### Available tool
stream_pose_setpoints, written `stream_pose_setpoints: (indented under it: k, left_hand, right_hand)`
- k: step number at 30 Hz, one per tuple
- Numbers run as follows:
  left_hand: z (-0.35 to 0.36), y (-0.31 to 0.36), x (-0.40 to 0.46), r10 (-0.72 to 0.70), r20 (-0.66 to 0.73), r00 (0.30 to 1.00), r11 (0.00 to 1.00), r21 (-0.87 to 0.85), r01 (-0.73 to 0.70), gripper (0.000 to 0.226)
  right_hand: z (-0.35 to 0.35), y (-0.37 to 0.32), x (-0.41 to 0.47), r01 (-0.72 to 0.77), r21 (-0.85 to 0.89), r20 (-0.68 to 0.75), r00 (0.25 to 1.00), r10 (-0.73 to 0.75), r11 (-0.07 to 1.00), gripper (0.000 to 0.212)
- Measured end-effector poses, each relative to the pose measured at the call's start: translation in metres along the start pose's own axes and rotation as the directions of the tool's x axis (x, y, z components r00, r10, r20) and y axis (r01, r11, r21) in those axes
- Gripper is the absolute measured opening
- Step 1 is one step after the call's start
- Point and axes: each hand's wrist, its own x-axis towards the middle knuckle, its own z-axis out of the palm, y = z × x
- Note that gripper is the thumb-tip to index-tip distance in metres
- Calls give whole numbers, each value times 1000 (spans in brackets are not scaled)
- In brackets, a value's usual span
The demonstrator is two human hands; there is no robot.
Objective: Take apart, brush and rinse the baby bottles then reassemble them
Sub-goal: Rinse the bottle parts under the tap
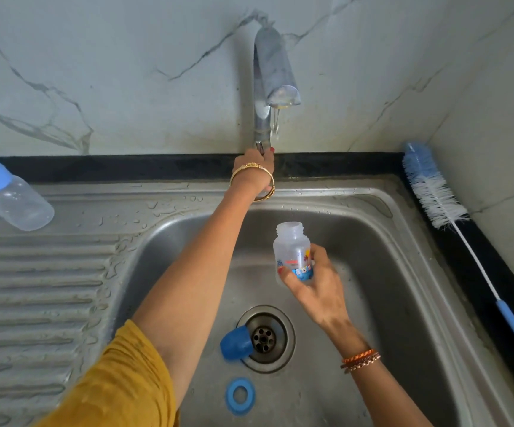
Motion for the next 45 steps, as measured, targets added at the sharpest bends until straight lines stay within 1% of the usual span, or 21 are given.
stream_pose_setpoints:
  k: [4, 9, 12, 14, 17, 20, 23, 28, 30, 33, 39, 45]
  left_hand:
    - [-2, 0, 0, 4, 20, 1000, 998, -66, -2, 47]
    - [-1, -2, 0, 7, 26, 1000, 974, -224, -1, 46]
    - [-2, -3, -1, 8, 38, 999, 970, -242, 2, 43]
    - [-3, -4, 0, 13, 53, 999, 957, -291, 3, 38]
    - [-3, -7, 1, 11, 58, 998, 950, -312, 8, 45]
    - [-2, -6, -2, 1, 65, 998, 957, -291, 18, 49]
    - [-2, -6, -3, -9, 54, 998, 964, -266, 23, 38]
    - [-6, -1, -2, -3, 110, 994, 967, -254, 31, 29]
    - [-7, 1, -5, 7, 77, 997, 981, -192, 8, 37]
    - [-3, 1, -3, 33, 30, 999, 994, -104, -30, 42]
    - [1, 1, 1, 24, -2, 1000, 999, 20, -24, 47]
    - [0, 0, 4, 14, 21, 1000, 999, -34, -13, 48]
  right_hand:
    - [3, -1, -1, -9, -12, 48, 999, 10, 1000, 39]
    - [3, -3, -1, -19, -36, 58, 998, 21, 999, 43]
    - [2, -3, -1, -25, -41, 55, 998, 27, 999, 44]
    - [2, -4, -1, -32, -46, 58, 998, 35, 998, 46]
    - [2, -5, -1, -33, -56, 57, 998, 36, 998, 48]
    - [2, -5, -1, -23, -71, 58, 998, 27, 997, 49]
    - [2, -6, -1, 0, -75, 72, 997, 6, 997, 51]
    - [2, -4, -3, 45, -87, 72, 997, -38, 995, 58]
    - [2, -3, -3, 39, -93, 61, 998, -33, 995, 60]
    - [1, -2, -2, 39, -96, 56, 998, -34, 995, 60]
    - [1, 1, 0, 42, -91, 47, 998, -38, 995, 61]
    - [0, 1, 1, 45, -93, 42, 998, -41, 995, 60]
